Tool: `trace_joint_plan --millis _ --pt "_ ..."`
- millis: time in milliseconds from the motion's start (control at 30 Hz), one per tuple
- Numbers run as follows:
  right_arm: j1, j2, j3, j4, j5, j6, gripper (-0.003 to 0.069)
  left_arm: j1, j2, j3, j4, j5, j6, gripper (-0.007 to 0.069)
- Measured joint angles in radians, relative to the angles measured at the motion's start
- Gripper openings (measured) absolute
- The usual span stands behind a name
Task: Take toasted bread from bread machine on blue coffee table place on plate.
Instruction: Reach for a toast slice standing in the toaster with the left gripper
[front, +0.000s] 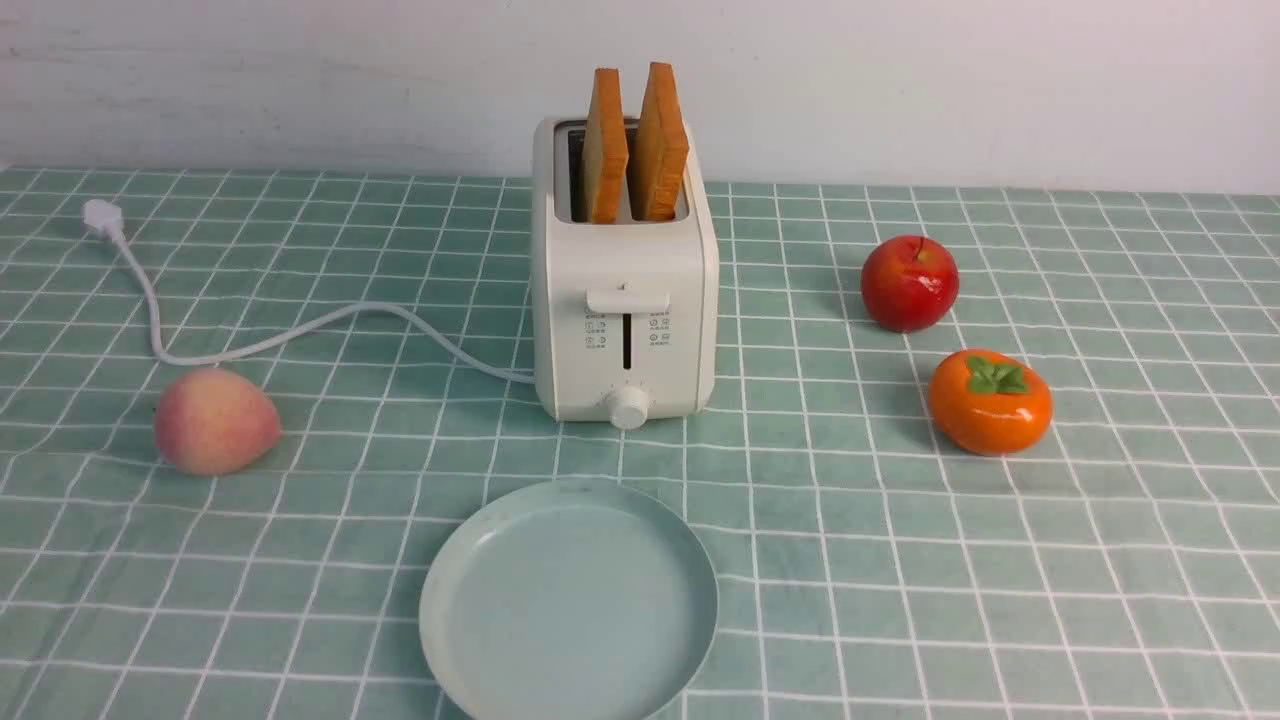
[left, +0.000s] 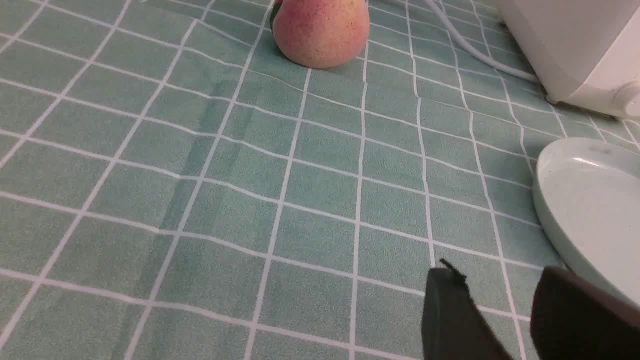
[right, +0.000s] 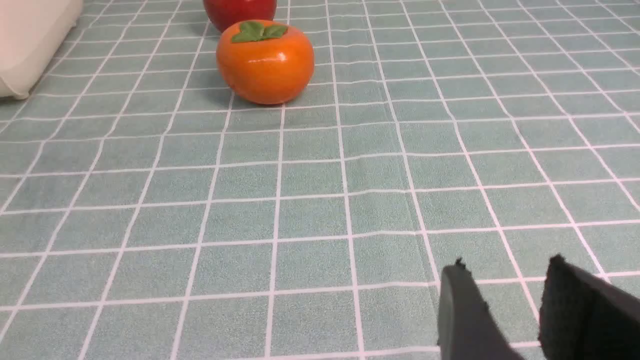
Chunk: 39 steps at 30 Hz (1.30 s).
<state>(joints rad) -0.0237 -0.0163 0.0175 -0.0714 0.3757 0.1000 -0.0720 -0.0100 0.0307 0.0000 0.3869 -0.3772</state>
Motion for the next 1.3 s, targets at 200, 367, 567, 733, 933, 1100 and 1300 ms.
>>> trace_joint_plan --millis 200,367,567,733,933,1100,1300 --pt "0.000 0.000 0.000 0.000 0.000 0.000 0.0239 0.000 0.000 0.000 0.000 0.000 0.000 0.0238" --pt "0.000 0.000 0.000 0.000 0.000 0.000 0.0239 0.000 0.000 0.000 0.000 0.000 0.000 0.0238" --pt "0.000 0.000 0.000 0.000 0.000 0.000 0.0239 0.000 0.000 0.000 0.000 0.000 0.000 0.0238" --pt "0.000 0.000 0.000 0.000 0.000 0.000 0.0239 0.000 0.000 0.000 0.033 -0.013 0.000 0.0238" --pt "0.000 0.000 0.000 0.000 0.000 0.000 0.0239 0.000 0.000 0.000 -0.154 -0.186 -0.090 0.0238" --pt "0.000 0.000 0.000 0.000 0.000 0.000 0.0239 0.000 0.000 0.000 -0.318 -0.422 -0.109 0.0238" --pt "0.000 0.000 0.000 0.000 0.000 0.000 0.0239 0.000 0.000 0.000 -0.404 -0.595 -0.111 0.0211"
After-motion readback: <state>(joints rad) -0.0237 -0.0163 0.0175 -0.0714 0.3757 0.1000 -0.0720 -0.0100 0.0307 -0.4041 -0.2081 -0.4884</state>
